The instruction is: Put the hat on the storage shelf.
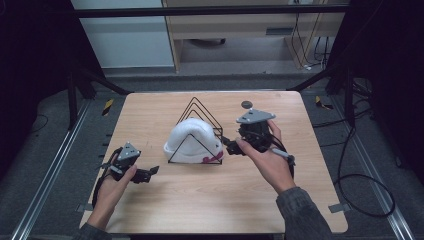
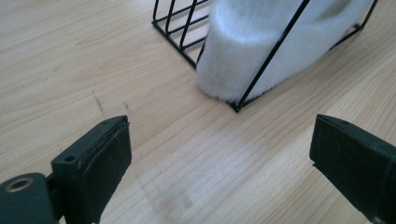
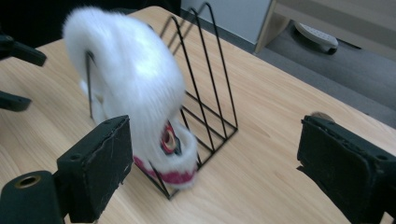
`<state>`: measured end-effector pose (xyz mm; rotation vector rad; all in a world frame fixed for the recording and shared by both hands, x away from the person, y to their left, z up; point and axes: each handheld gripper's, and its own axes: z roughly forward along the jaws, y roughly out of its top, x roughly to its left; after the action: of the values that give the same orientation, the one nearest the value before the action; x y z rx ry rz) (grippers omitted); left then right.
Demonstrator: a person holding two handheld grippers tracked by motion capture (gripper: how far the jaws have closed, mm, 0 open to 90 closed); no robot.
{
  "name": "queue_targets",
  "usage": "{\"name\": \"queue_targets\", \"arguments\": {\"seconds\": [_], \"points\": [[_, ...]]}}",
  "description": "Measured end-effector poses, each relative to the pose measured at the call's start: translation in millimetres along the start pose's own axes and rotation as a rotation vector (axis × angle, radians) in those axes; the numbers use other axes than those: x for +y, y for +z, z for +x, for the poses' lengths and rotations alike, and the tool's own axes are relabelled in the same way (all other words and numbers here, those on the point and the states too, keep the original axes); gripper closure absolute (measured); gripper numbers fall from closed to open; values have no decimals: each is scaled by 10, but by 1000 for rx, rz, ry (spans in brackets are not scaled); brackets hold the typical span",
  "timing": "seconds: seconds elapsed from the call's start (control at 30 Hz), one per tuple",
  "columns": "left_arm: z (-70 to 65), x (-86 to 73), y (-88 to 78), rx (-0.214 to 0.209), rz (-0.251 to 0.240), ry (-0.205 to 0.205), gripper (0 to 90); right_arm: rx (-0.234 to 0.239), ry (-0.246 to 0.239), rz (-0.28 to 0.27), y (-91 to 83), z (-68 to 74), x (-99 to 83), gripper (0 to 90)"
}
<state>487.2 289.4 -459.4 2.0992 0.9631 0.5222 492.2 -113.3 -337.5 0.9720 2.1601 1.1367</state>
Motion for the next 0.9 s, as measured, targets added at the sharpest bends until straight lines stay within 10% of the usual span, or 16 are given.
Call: {"name": "queue_targets", "arguments": {"seconds": [0.5, 0.9], "points": [[175, -222, 138, 54, 41, -41, 53, -72, 128, 72, -239, -407, -1149, 164], [190, -302, 272, 18, 113, -47, 50, -95, 208, 152, -1, -537, -1546, 158]]}}
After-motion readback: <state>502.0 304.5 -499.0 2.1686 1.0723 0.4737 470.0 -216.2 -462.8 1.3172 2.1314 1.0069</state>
